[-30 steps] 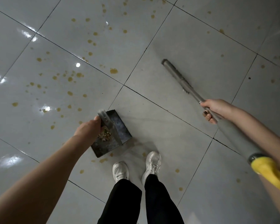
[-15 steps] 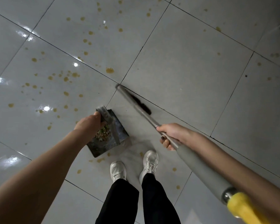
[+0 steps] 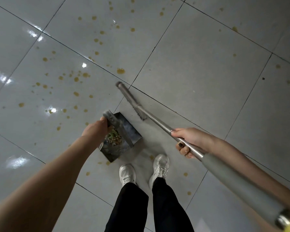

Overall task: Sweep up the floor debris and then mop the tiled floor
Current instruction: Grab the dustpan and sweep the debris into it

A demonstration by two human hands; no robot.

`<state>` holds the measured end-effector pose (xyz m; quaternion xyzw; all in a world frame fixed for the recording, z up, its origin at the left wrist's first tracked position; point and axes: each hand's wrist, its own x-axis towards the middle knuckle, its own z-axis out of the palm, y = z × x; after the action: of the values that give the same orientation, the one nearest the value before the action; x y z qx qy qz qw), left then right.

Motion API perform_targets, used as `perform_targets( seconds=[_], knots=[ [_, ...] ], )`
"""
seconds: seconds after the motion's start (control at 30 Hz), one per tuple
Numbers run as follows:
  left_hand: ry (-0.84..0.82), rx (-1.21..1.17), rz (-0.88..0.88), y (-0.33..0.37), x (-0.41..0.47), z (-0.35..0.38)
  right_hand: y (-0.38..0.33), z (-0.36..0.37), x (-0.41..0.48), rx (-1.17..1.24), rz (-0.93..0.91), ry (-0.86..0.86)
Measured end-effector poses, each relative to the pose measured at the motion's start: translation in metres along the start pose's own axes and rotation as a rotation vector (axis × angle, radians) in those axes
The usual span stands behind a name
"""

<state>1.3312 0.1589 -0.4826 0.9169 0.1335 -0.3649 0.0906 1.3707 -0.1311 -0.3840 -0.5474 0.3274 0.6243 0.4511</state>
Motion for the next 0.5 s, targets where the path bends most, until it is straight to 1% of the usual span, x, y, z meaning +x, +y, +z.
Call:
perform_targets(
  seconds=[0.1,0.2,0.27,0.33,0.43,0.5],
  knots=[
    [0.0,0.012,0.0,0.002,0.0,0.001,0.0,0.013,0.01,-0.024,0.052,0.005],
    [-0.008,0.007,-0.002,0.001,0.001,0.002,-0.004,0.017,0.014,-0.034,0.17,-0.108],
    [-0.016,-0.01,0.003,-0.002,0.001,0.004,-0.004,0.017,0.016,0.019,0.192,-0.197],
    [-0.025,-0.024,0.013,-0.005,-0.001,0.005,0.001,0.018,0.017,0.077,0.193,-0.243],
    [-0.021,-0.041,0.022,-0.013,-0.004,0.005,0.008,0.016,0.014,0.134,0.168,-0.231],
    [-0.024,-0.053,0.013,-0.022,-0.011,0.005,0.008,0.016,0.006,0.09,0.154,-0.19]
  ],
)
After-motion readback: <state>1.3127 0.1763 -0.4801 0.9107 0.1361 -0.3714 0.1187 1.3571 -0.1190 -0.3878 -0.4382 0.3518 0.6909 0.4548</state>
